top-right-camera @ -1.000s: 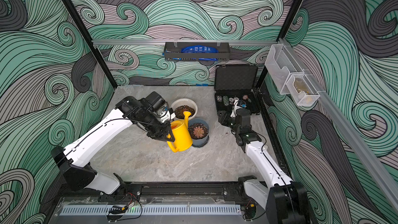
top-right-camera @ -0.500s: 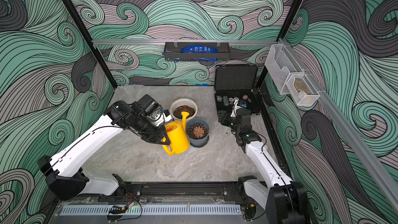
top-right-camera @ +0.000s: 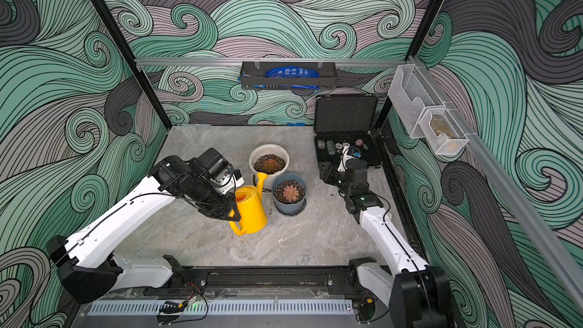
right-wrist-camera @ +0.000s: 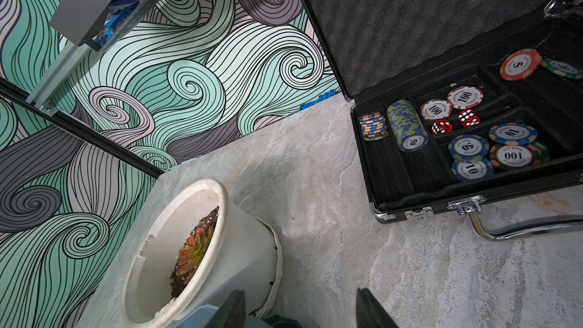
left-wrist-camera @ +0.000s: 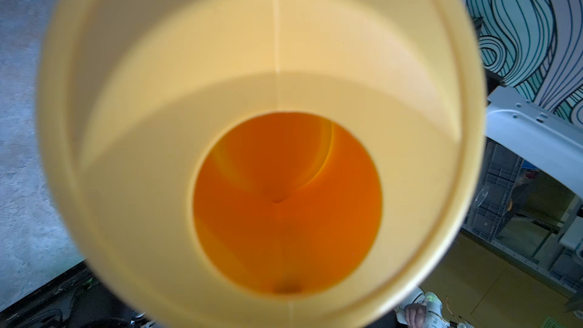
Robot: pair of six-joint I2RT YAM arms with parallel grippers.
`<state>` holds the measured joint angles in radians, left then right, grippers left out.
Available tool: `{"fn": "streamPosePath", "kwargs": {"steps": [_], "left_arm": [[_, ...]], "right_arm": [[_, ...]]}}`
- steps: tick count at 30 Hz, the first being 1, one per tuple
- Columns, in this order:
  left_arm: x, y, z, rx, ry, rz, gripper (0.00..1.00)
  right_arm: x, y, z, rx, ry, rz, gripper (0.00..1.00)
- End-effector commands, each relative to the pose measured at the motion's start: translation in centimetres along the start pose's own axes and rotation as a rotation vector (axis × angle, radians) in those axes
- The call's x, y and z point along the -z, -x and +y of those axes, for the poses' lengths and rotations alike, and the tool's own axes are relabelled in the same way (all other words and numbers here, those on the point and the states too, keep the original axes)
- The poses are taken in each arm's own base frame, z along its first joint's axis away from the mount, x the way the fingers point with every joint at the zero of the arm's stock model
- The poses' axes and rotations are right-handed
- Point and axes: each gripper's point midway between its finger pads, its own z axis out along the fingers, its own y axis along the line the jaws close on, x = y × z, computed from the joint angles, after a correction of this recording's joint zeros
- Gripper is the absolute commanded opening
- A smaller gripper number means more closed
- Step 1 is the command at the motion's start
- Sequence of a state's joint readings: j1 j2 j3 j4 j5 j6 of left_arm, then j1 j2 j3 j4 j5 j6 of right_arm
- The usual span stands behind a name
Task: Water the succulent around the soil edge
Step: Water the soil of the potted plant with water.
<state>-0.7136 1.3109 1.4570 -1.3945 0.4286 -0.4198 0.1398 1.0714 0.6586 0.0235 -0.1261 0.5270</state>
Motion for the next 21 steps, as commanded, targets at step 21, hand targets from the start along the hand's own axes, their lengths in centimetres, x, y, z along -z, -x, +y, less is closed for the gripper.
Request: {"fn": "streamPosePath", "kwargs": {"steps": [21], "left_arm": [[1.2,8.1,4.5,0.191,0.124,-0.03,0.0]], "right_arm": [[0.0,-0.1,0.2,0.005,0.023,-0.001,0.6]]}}
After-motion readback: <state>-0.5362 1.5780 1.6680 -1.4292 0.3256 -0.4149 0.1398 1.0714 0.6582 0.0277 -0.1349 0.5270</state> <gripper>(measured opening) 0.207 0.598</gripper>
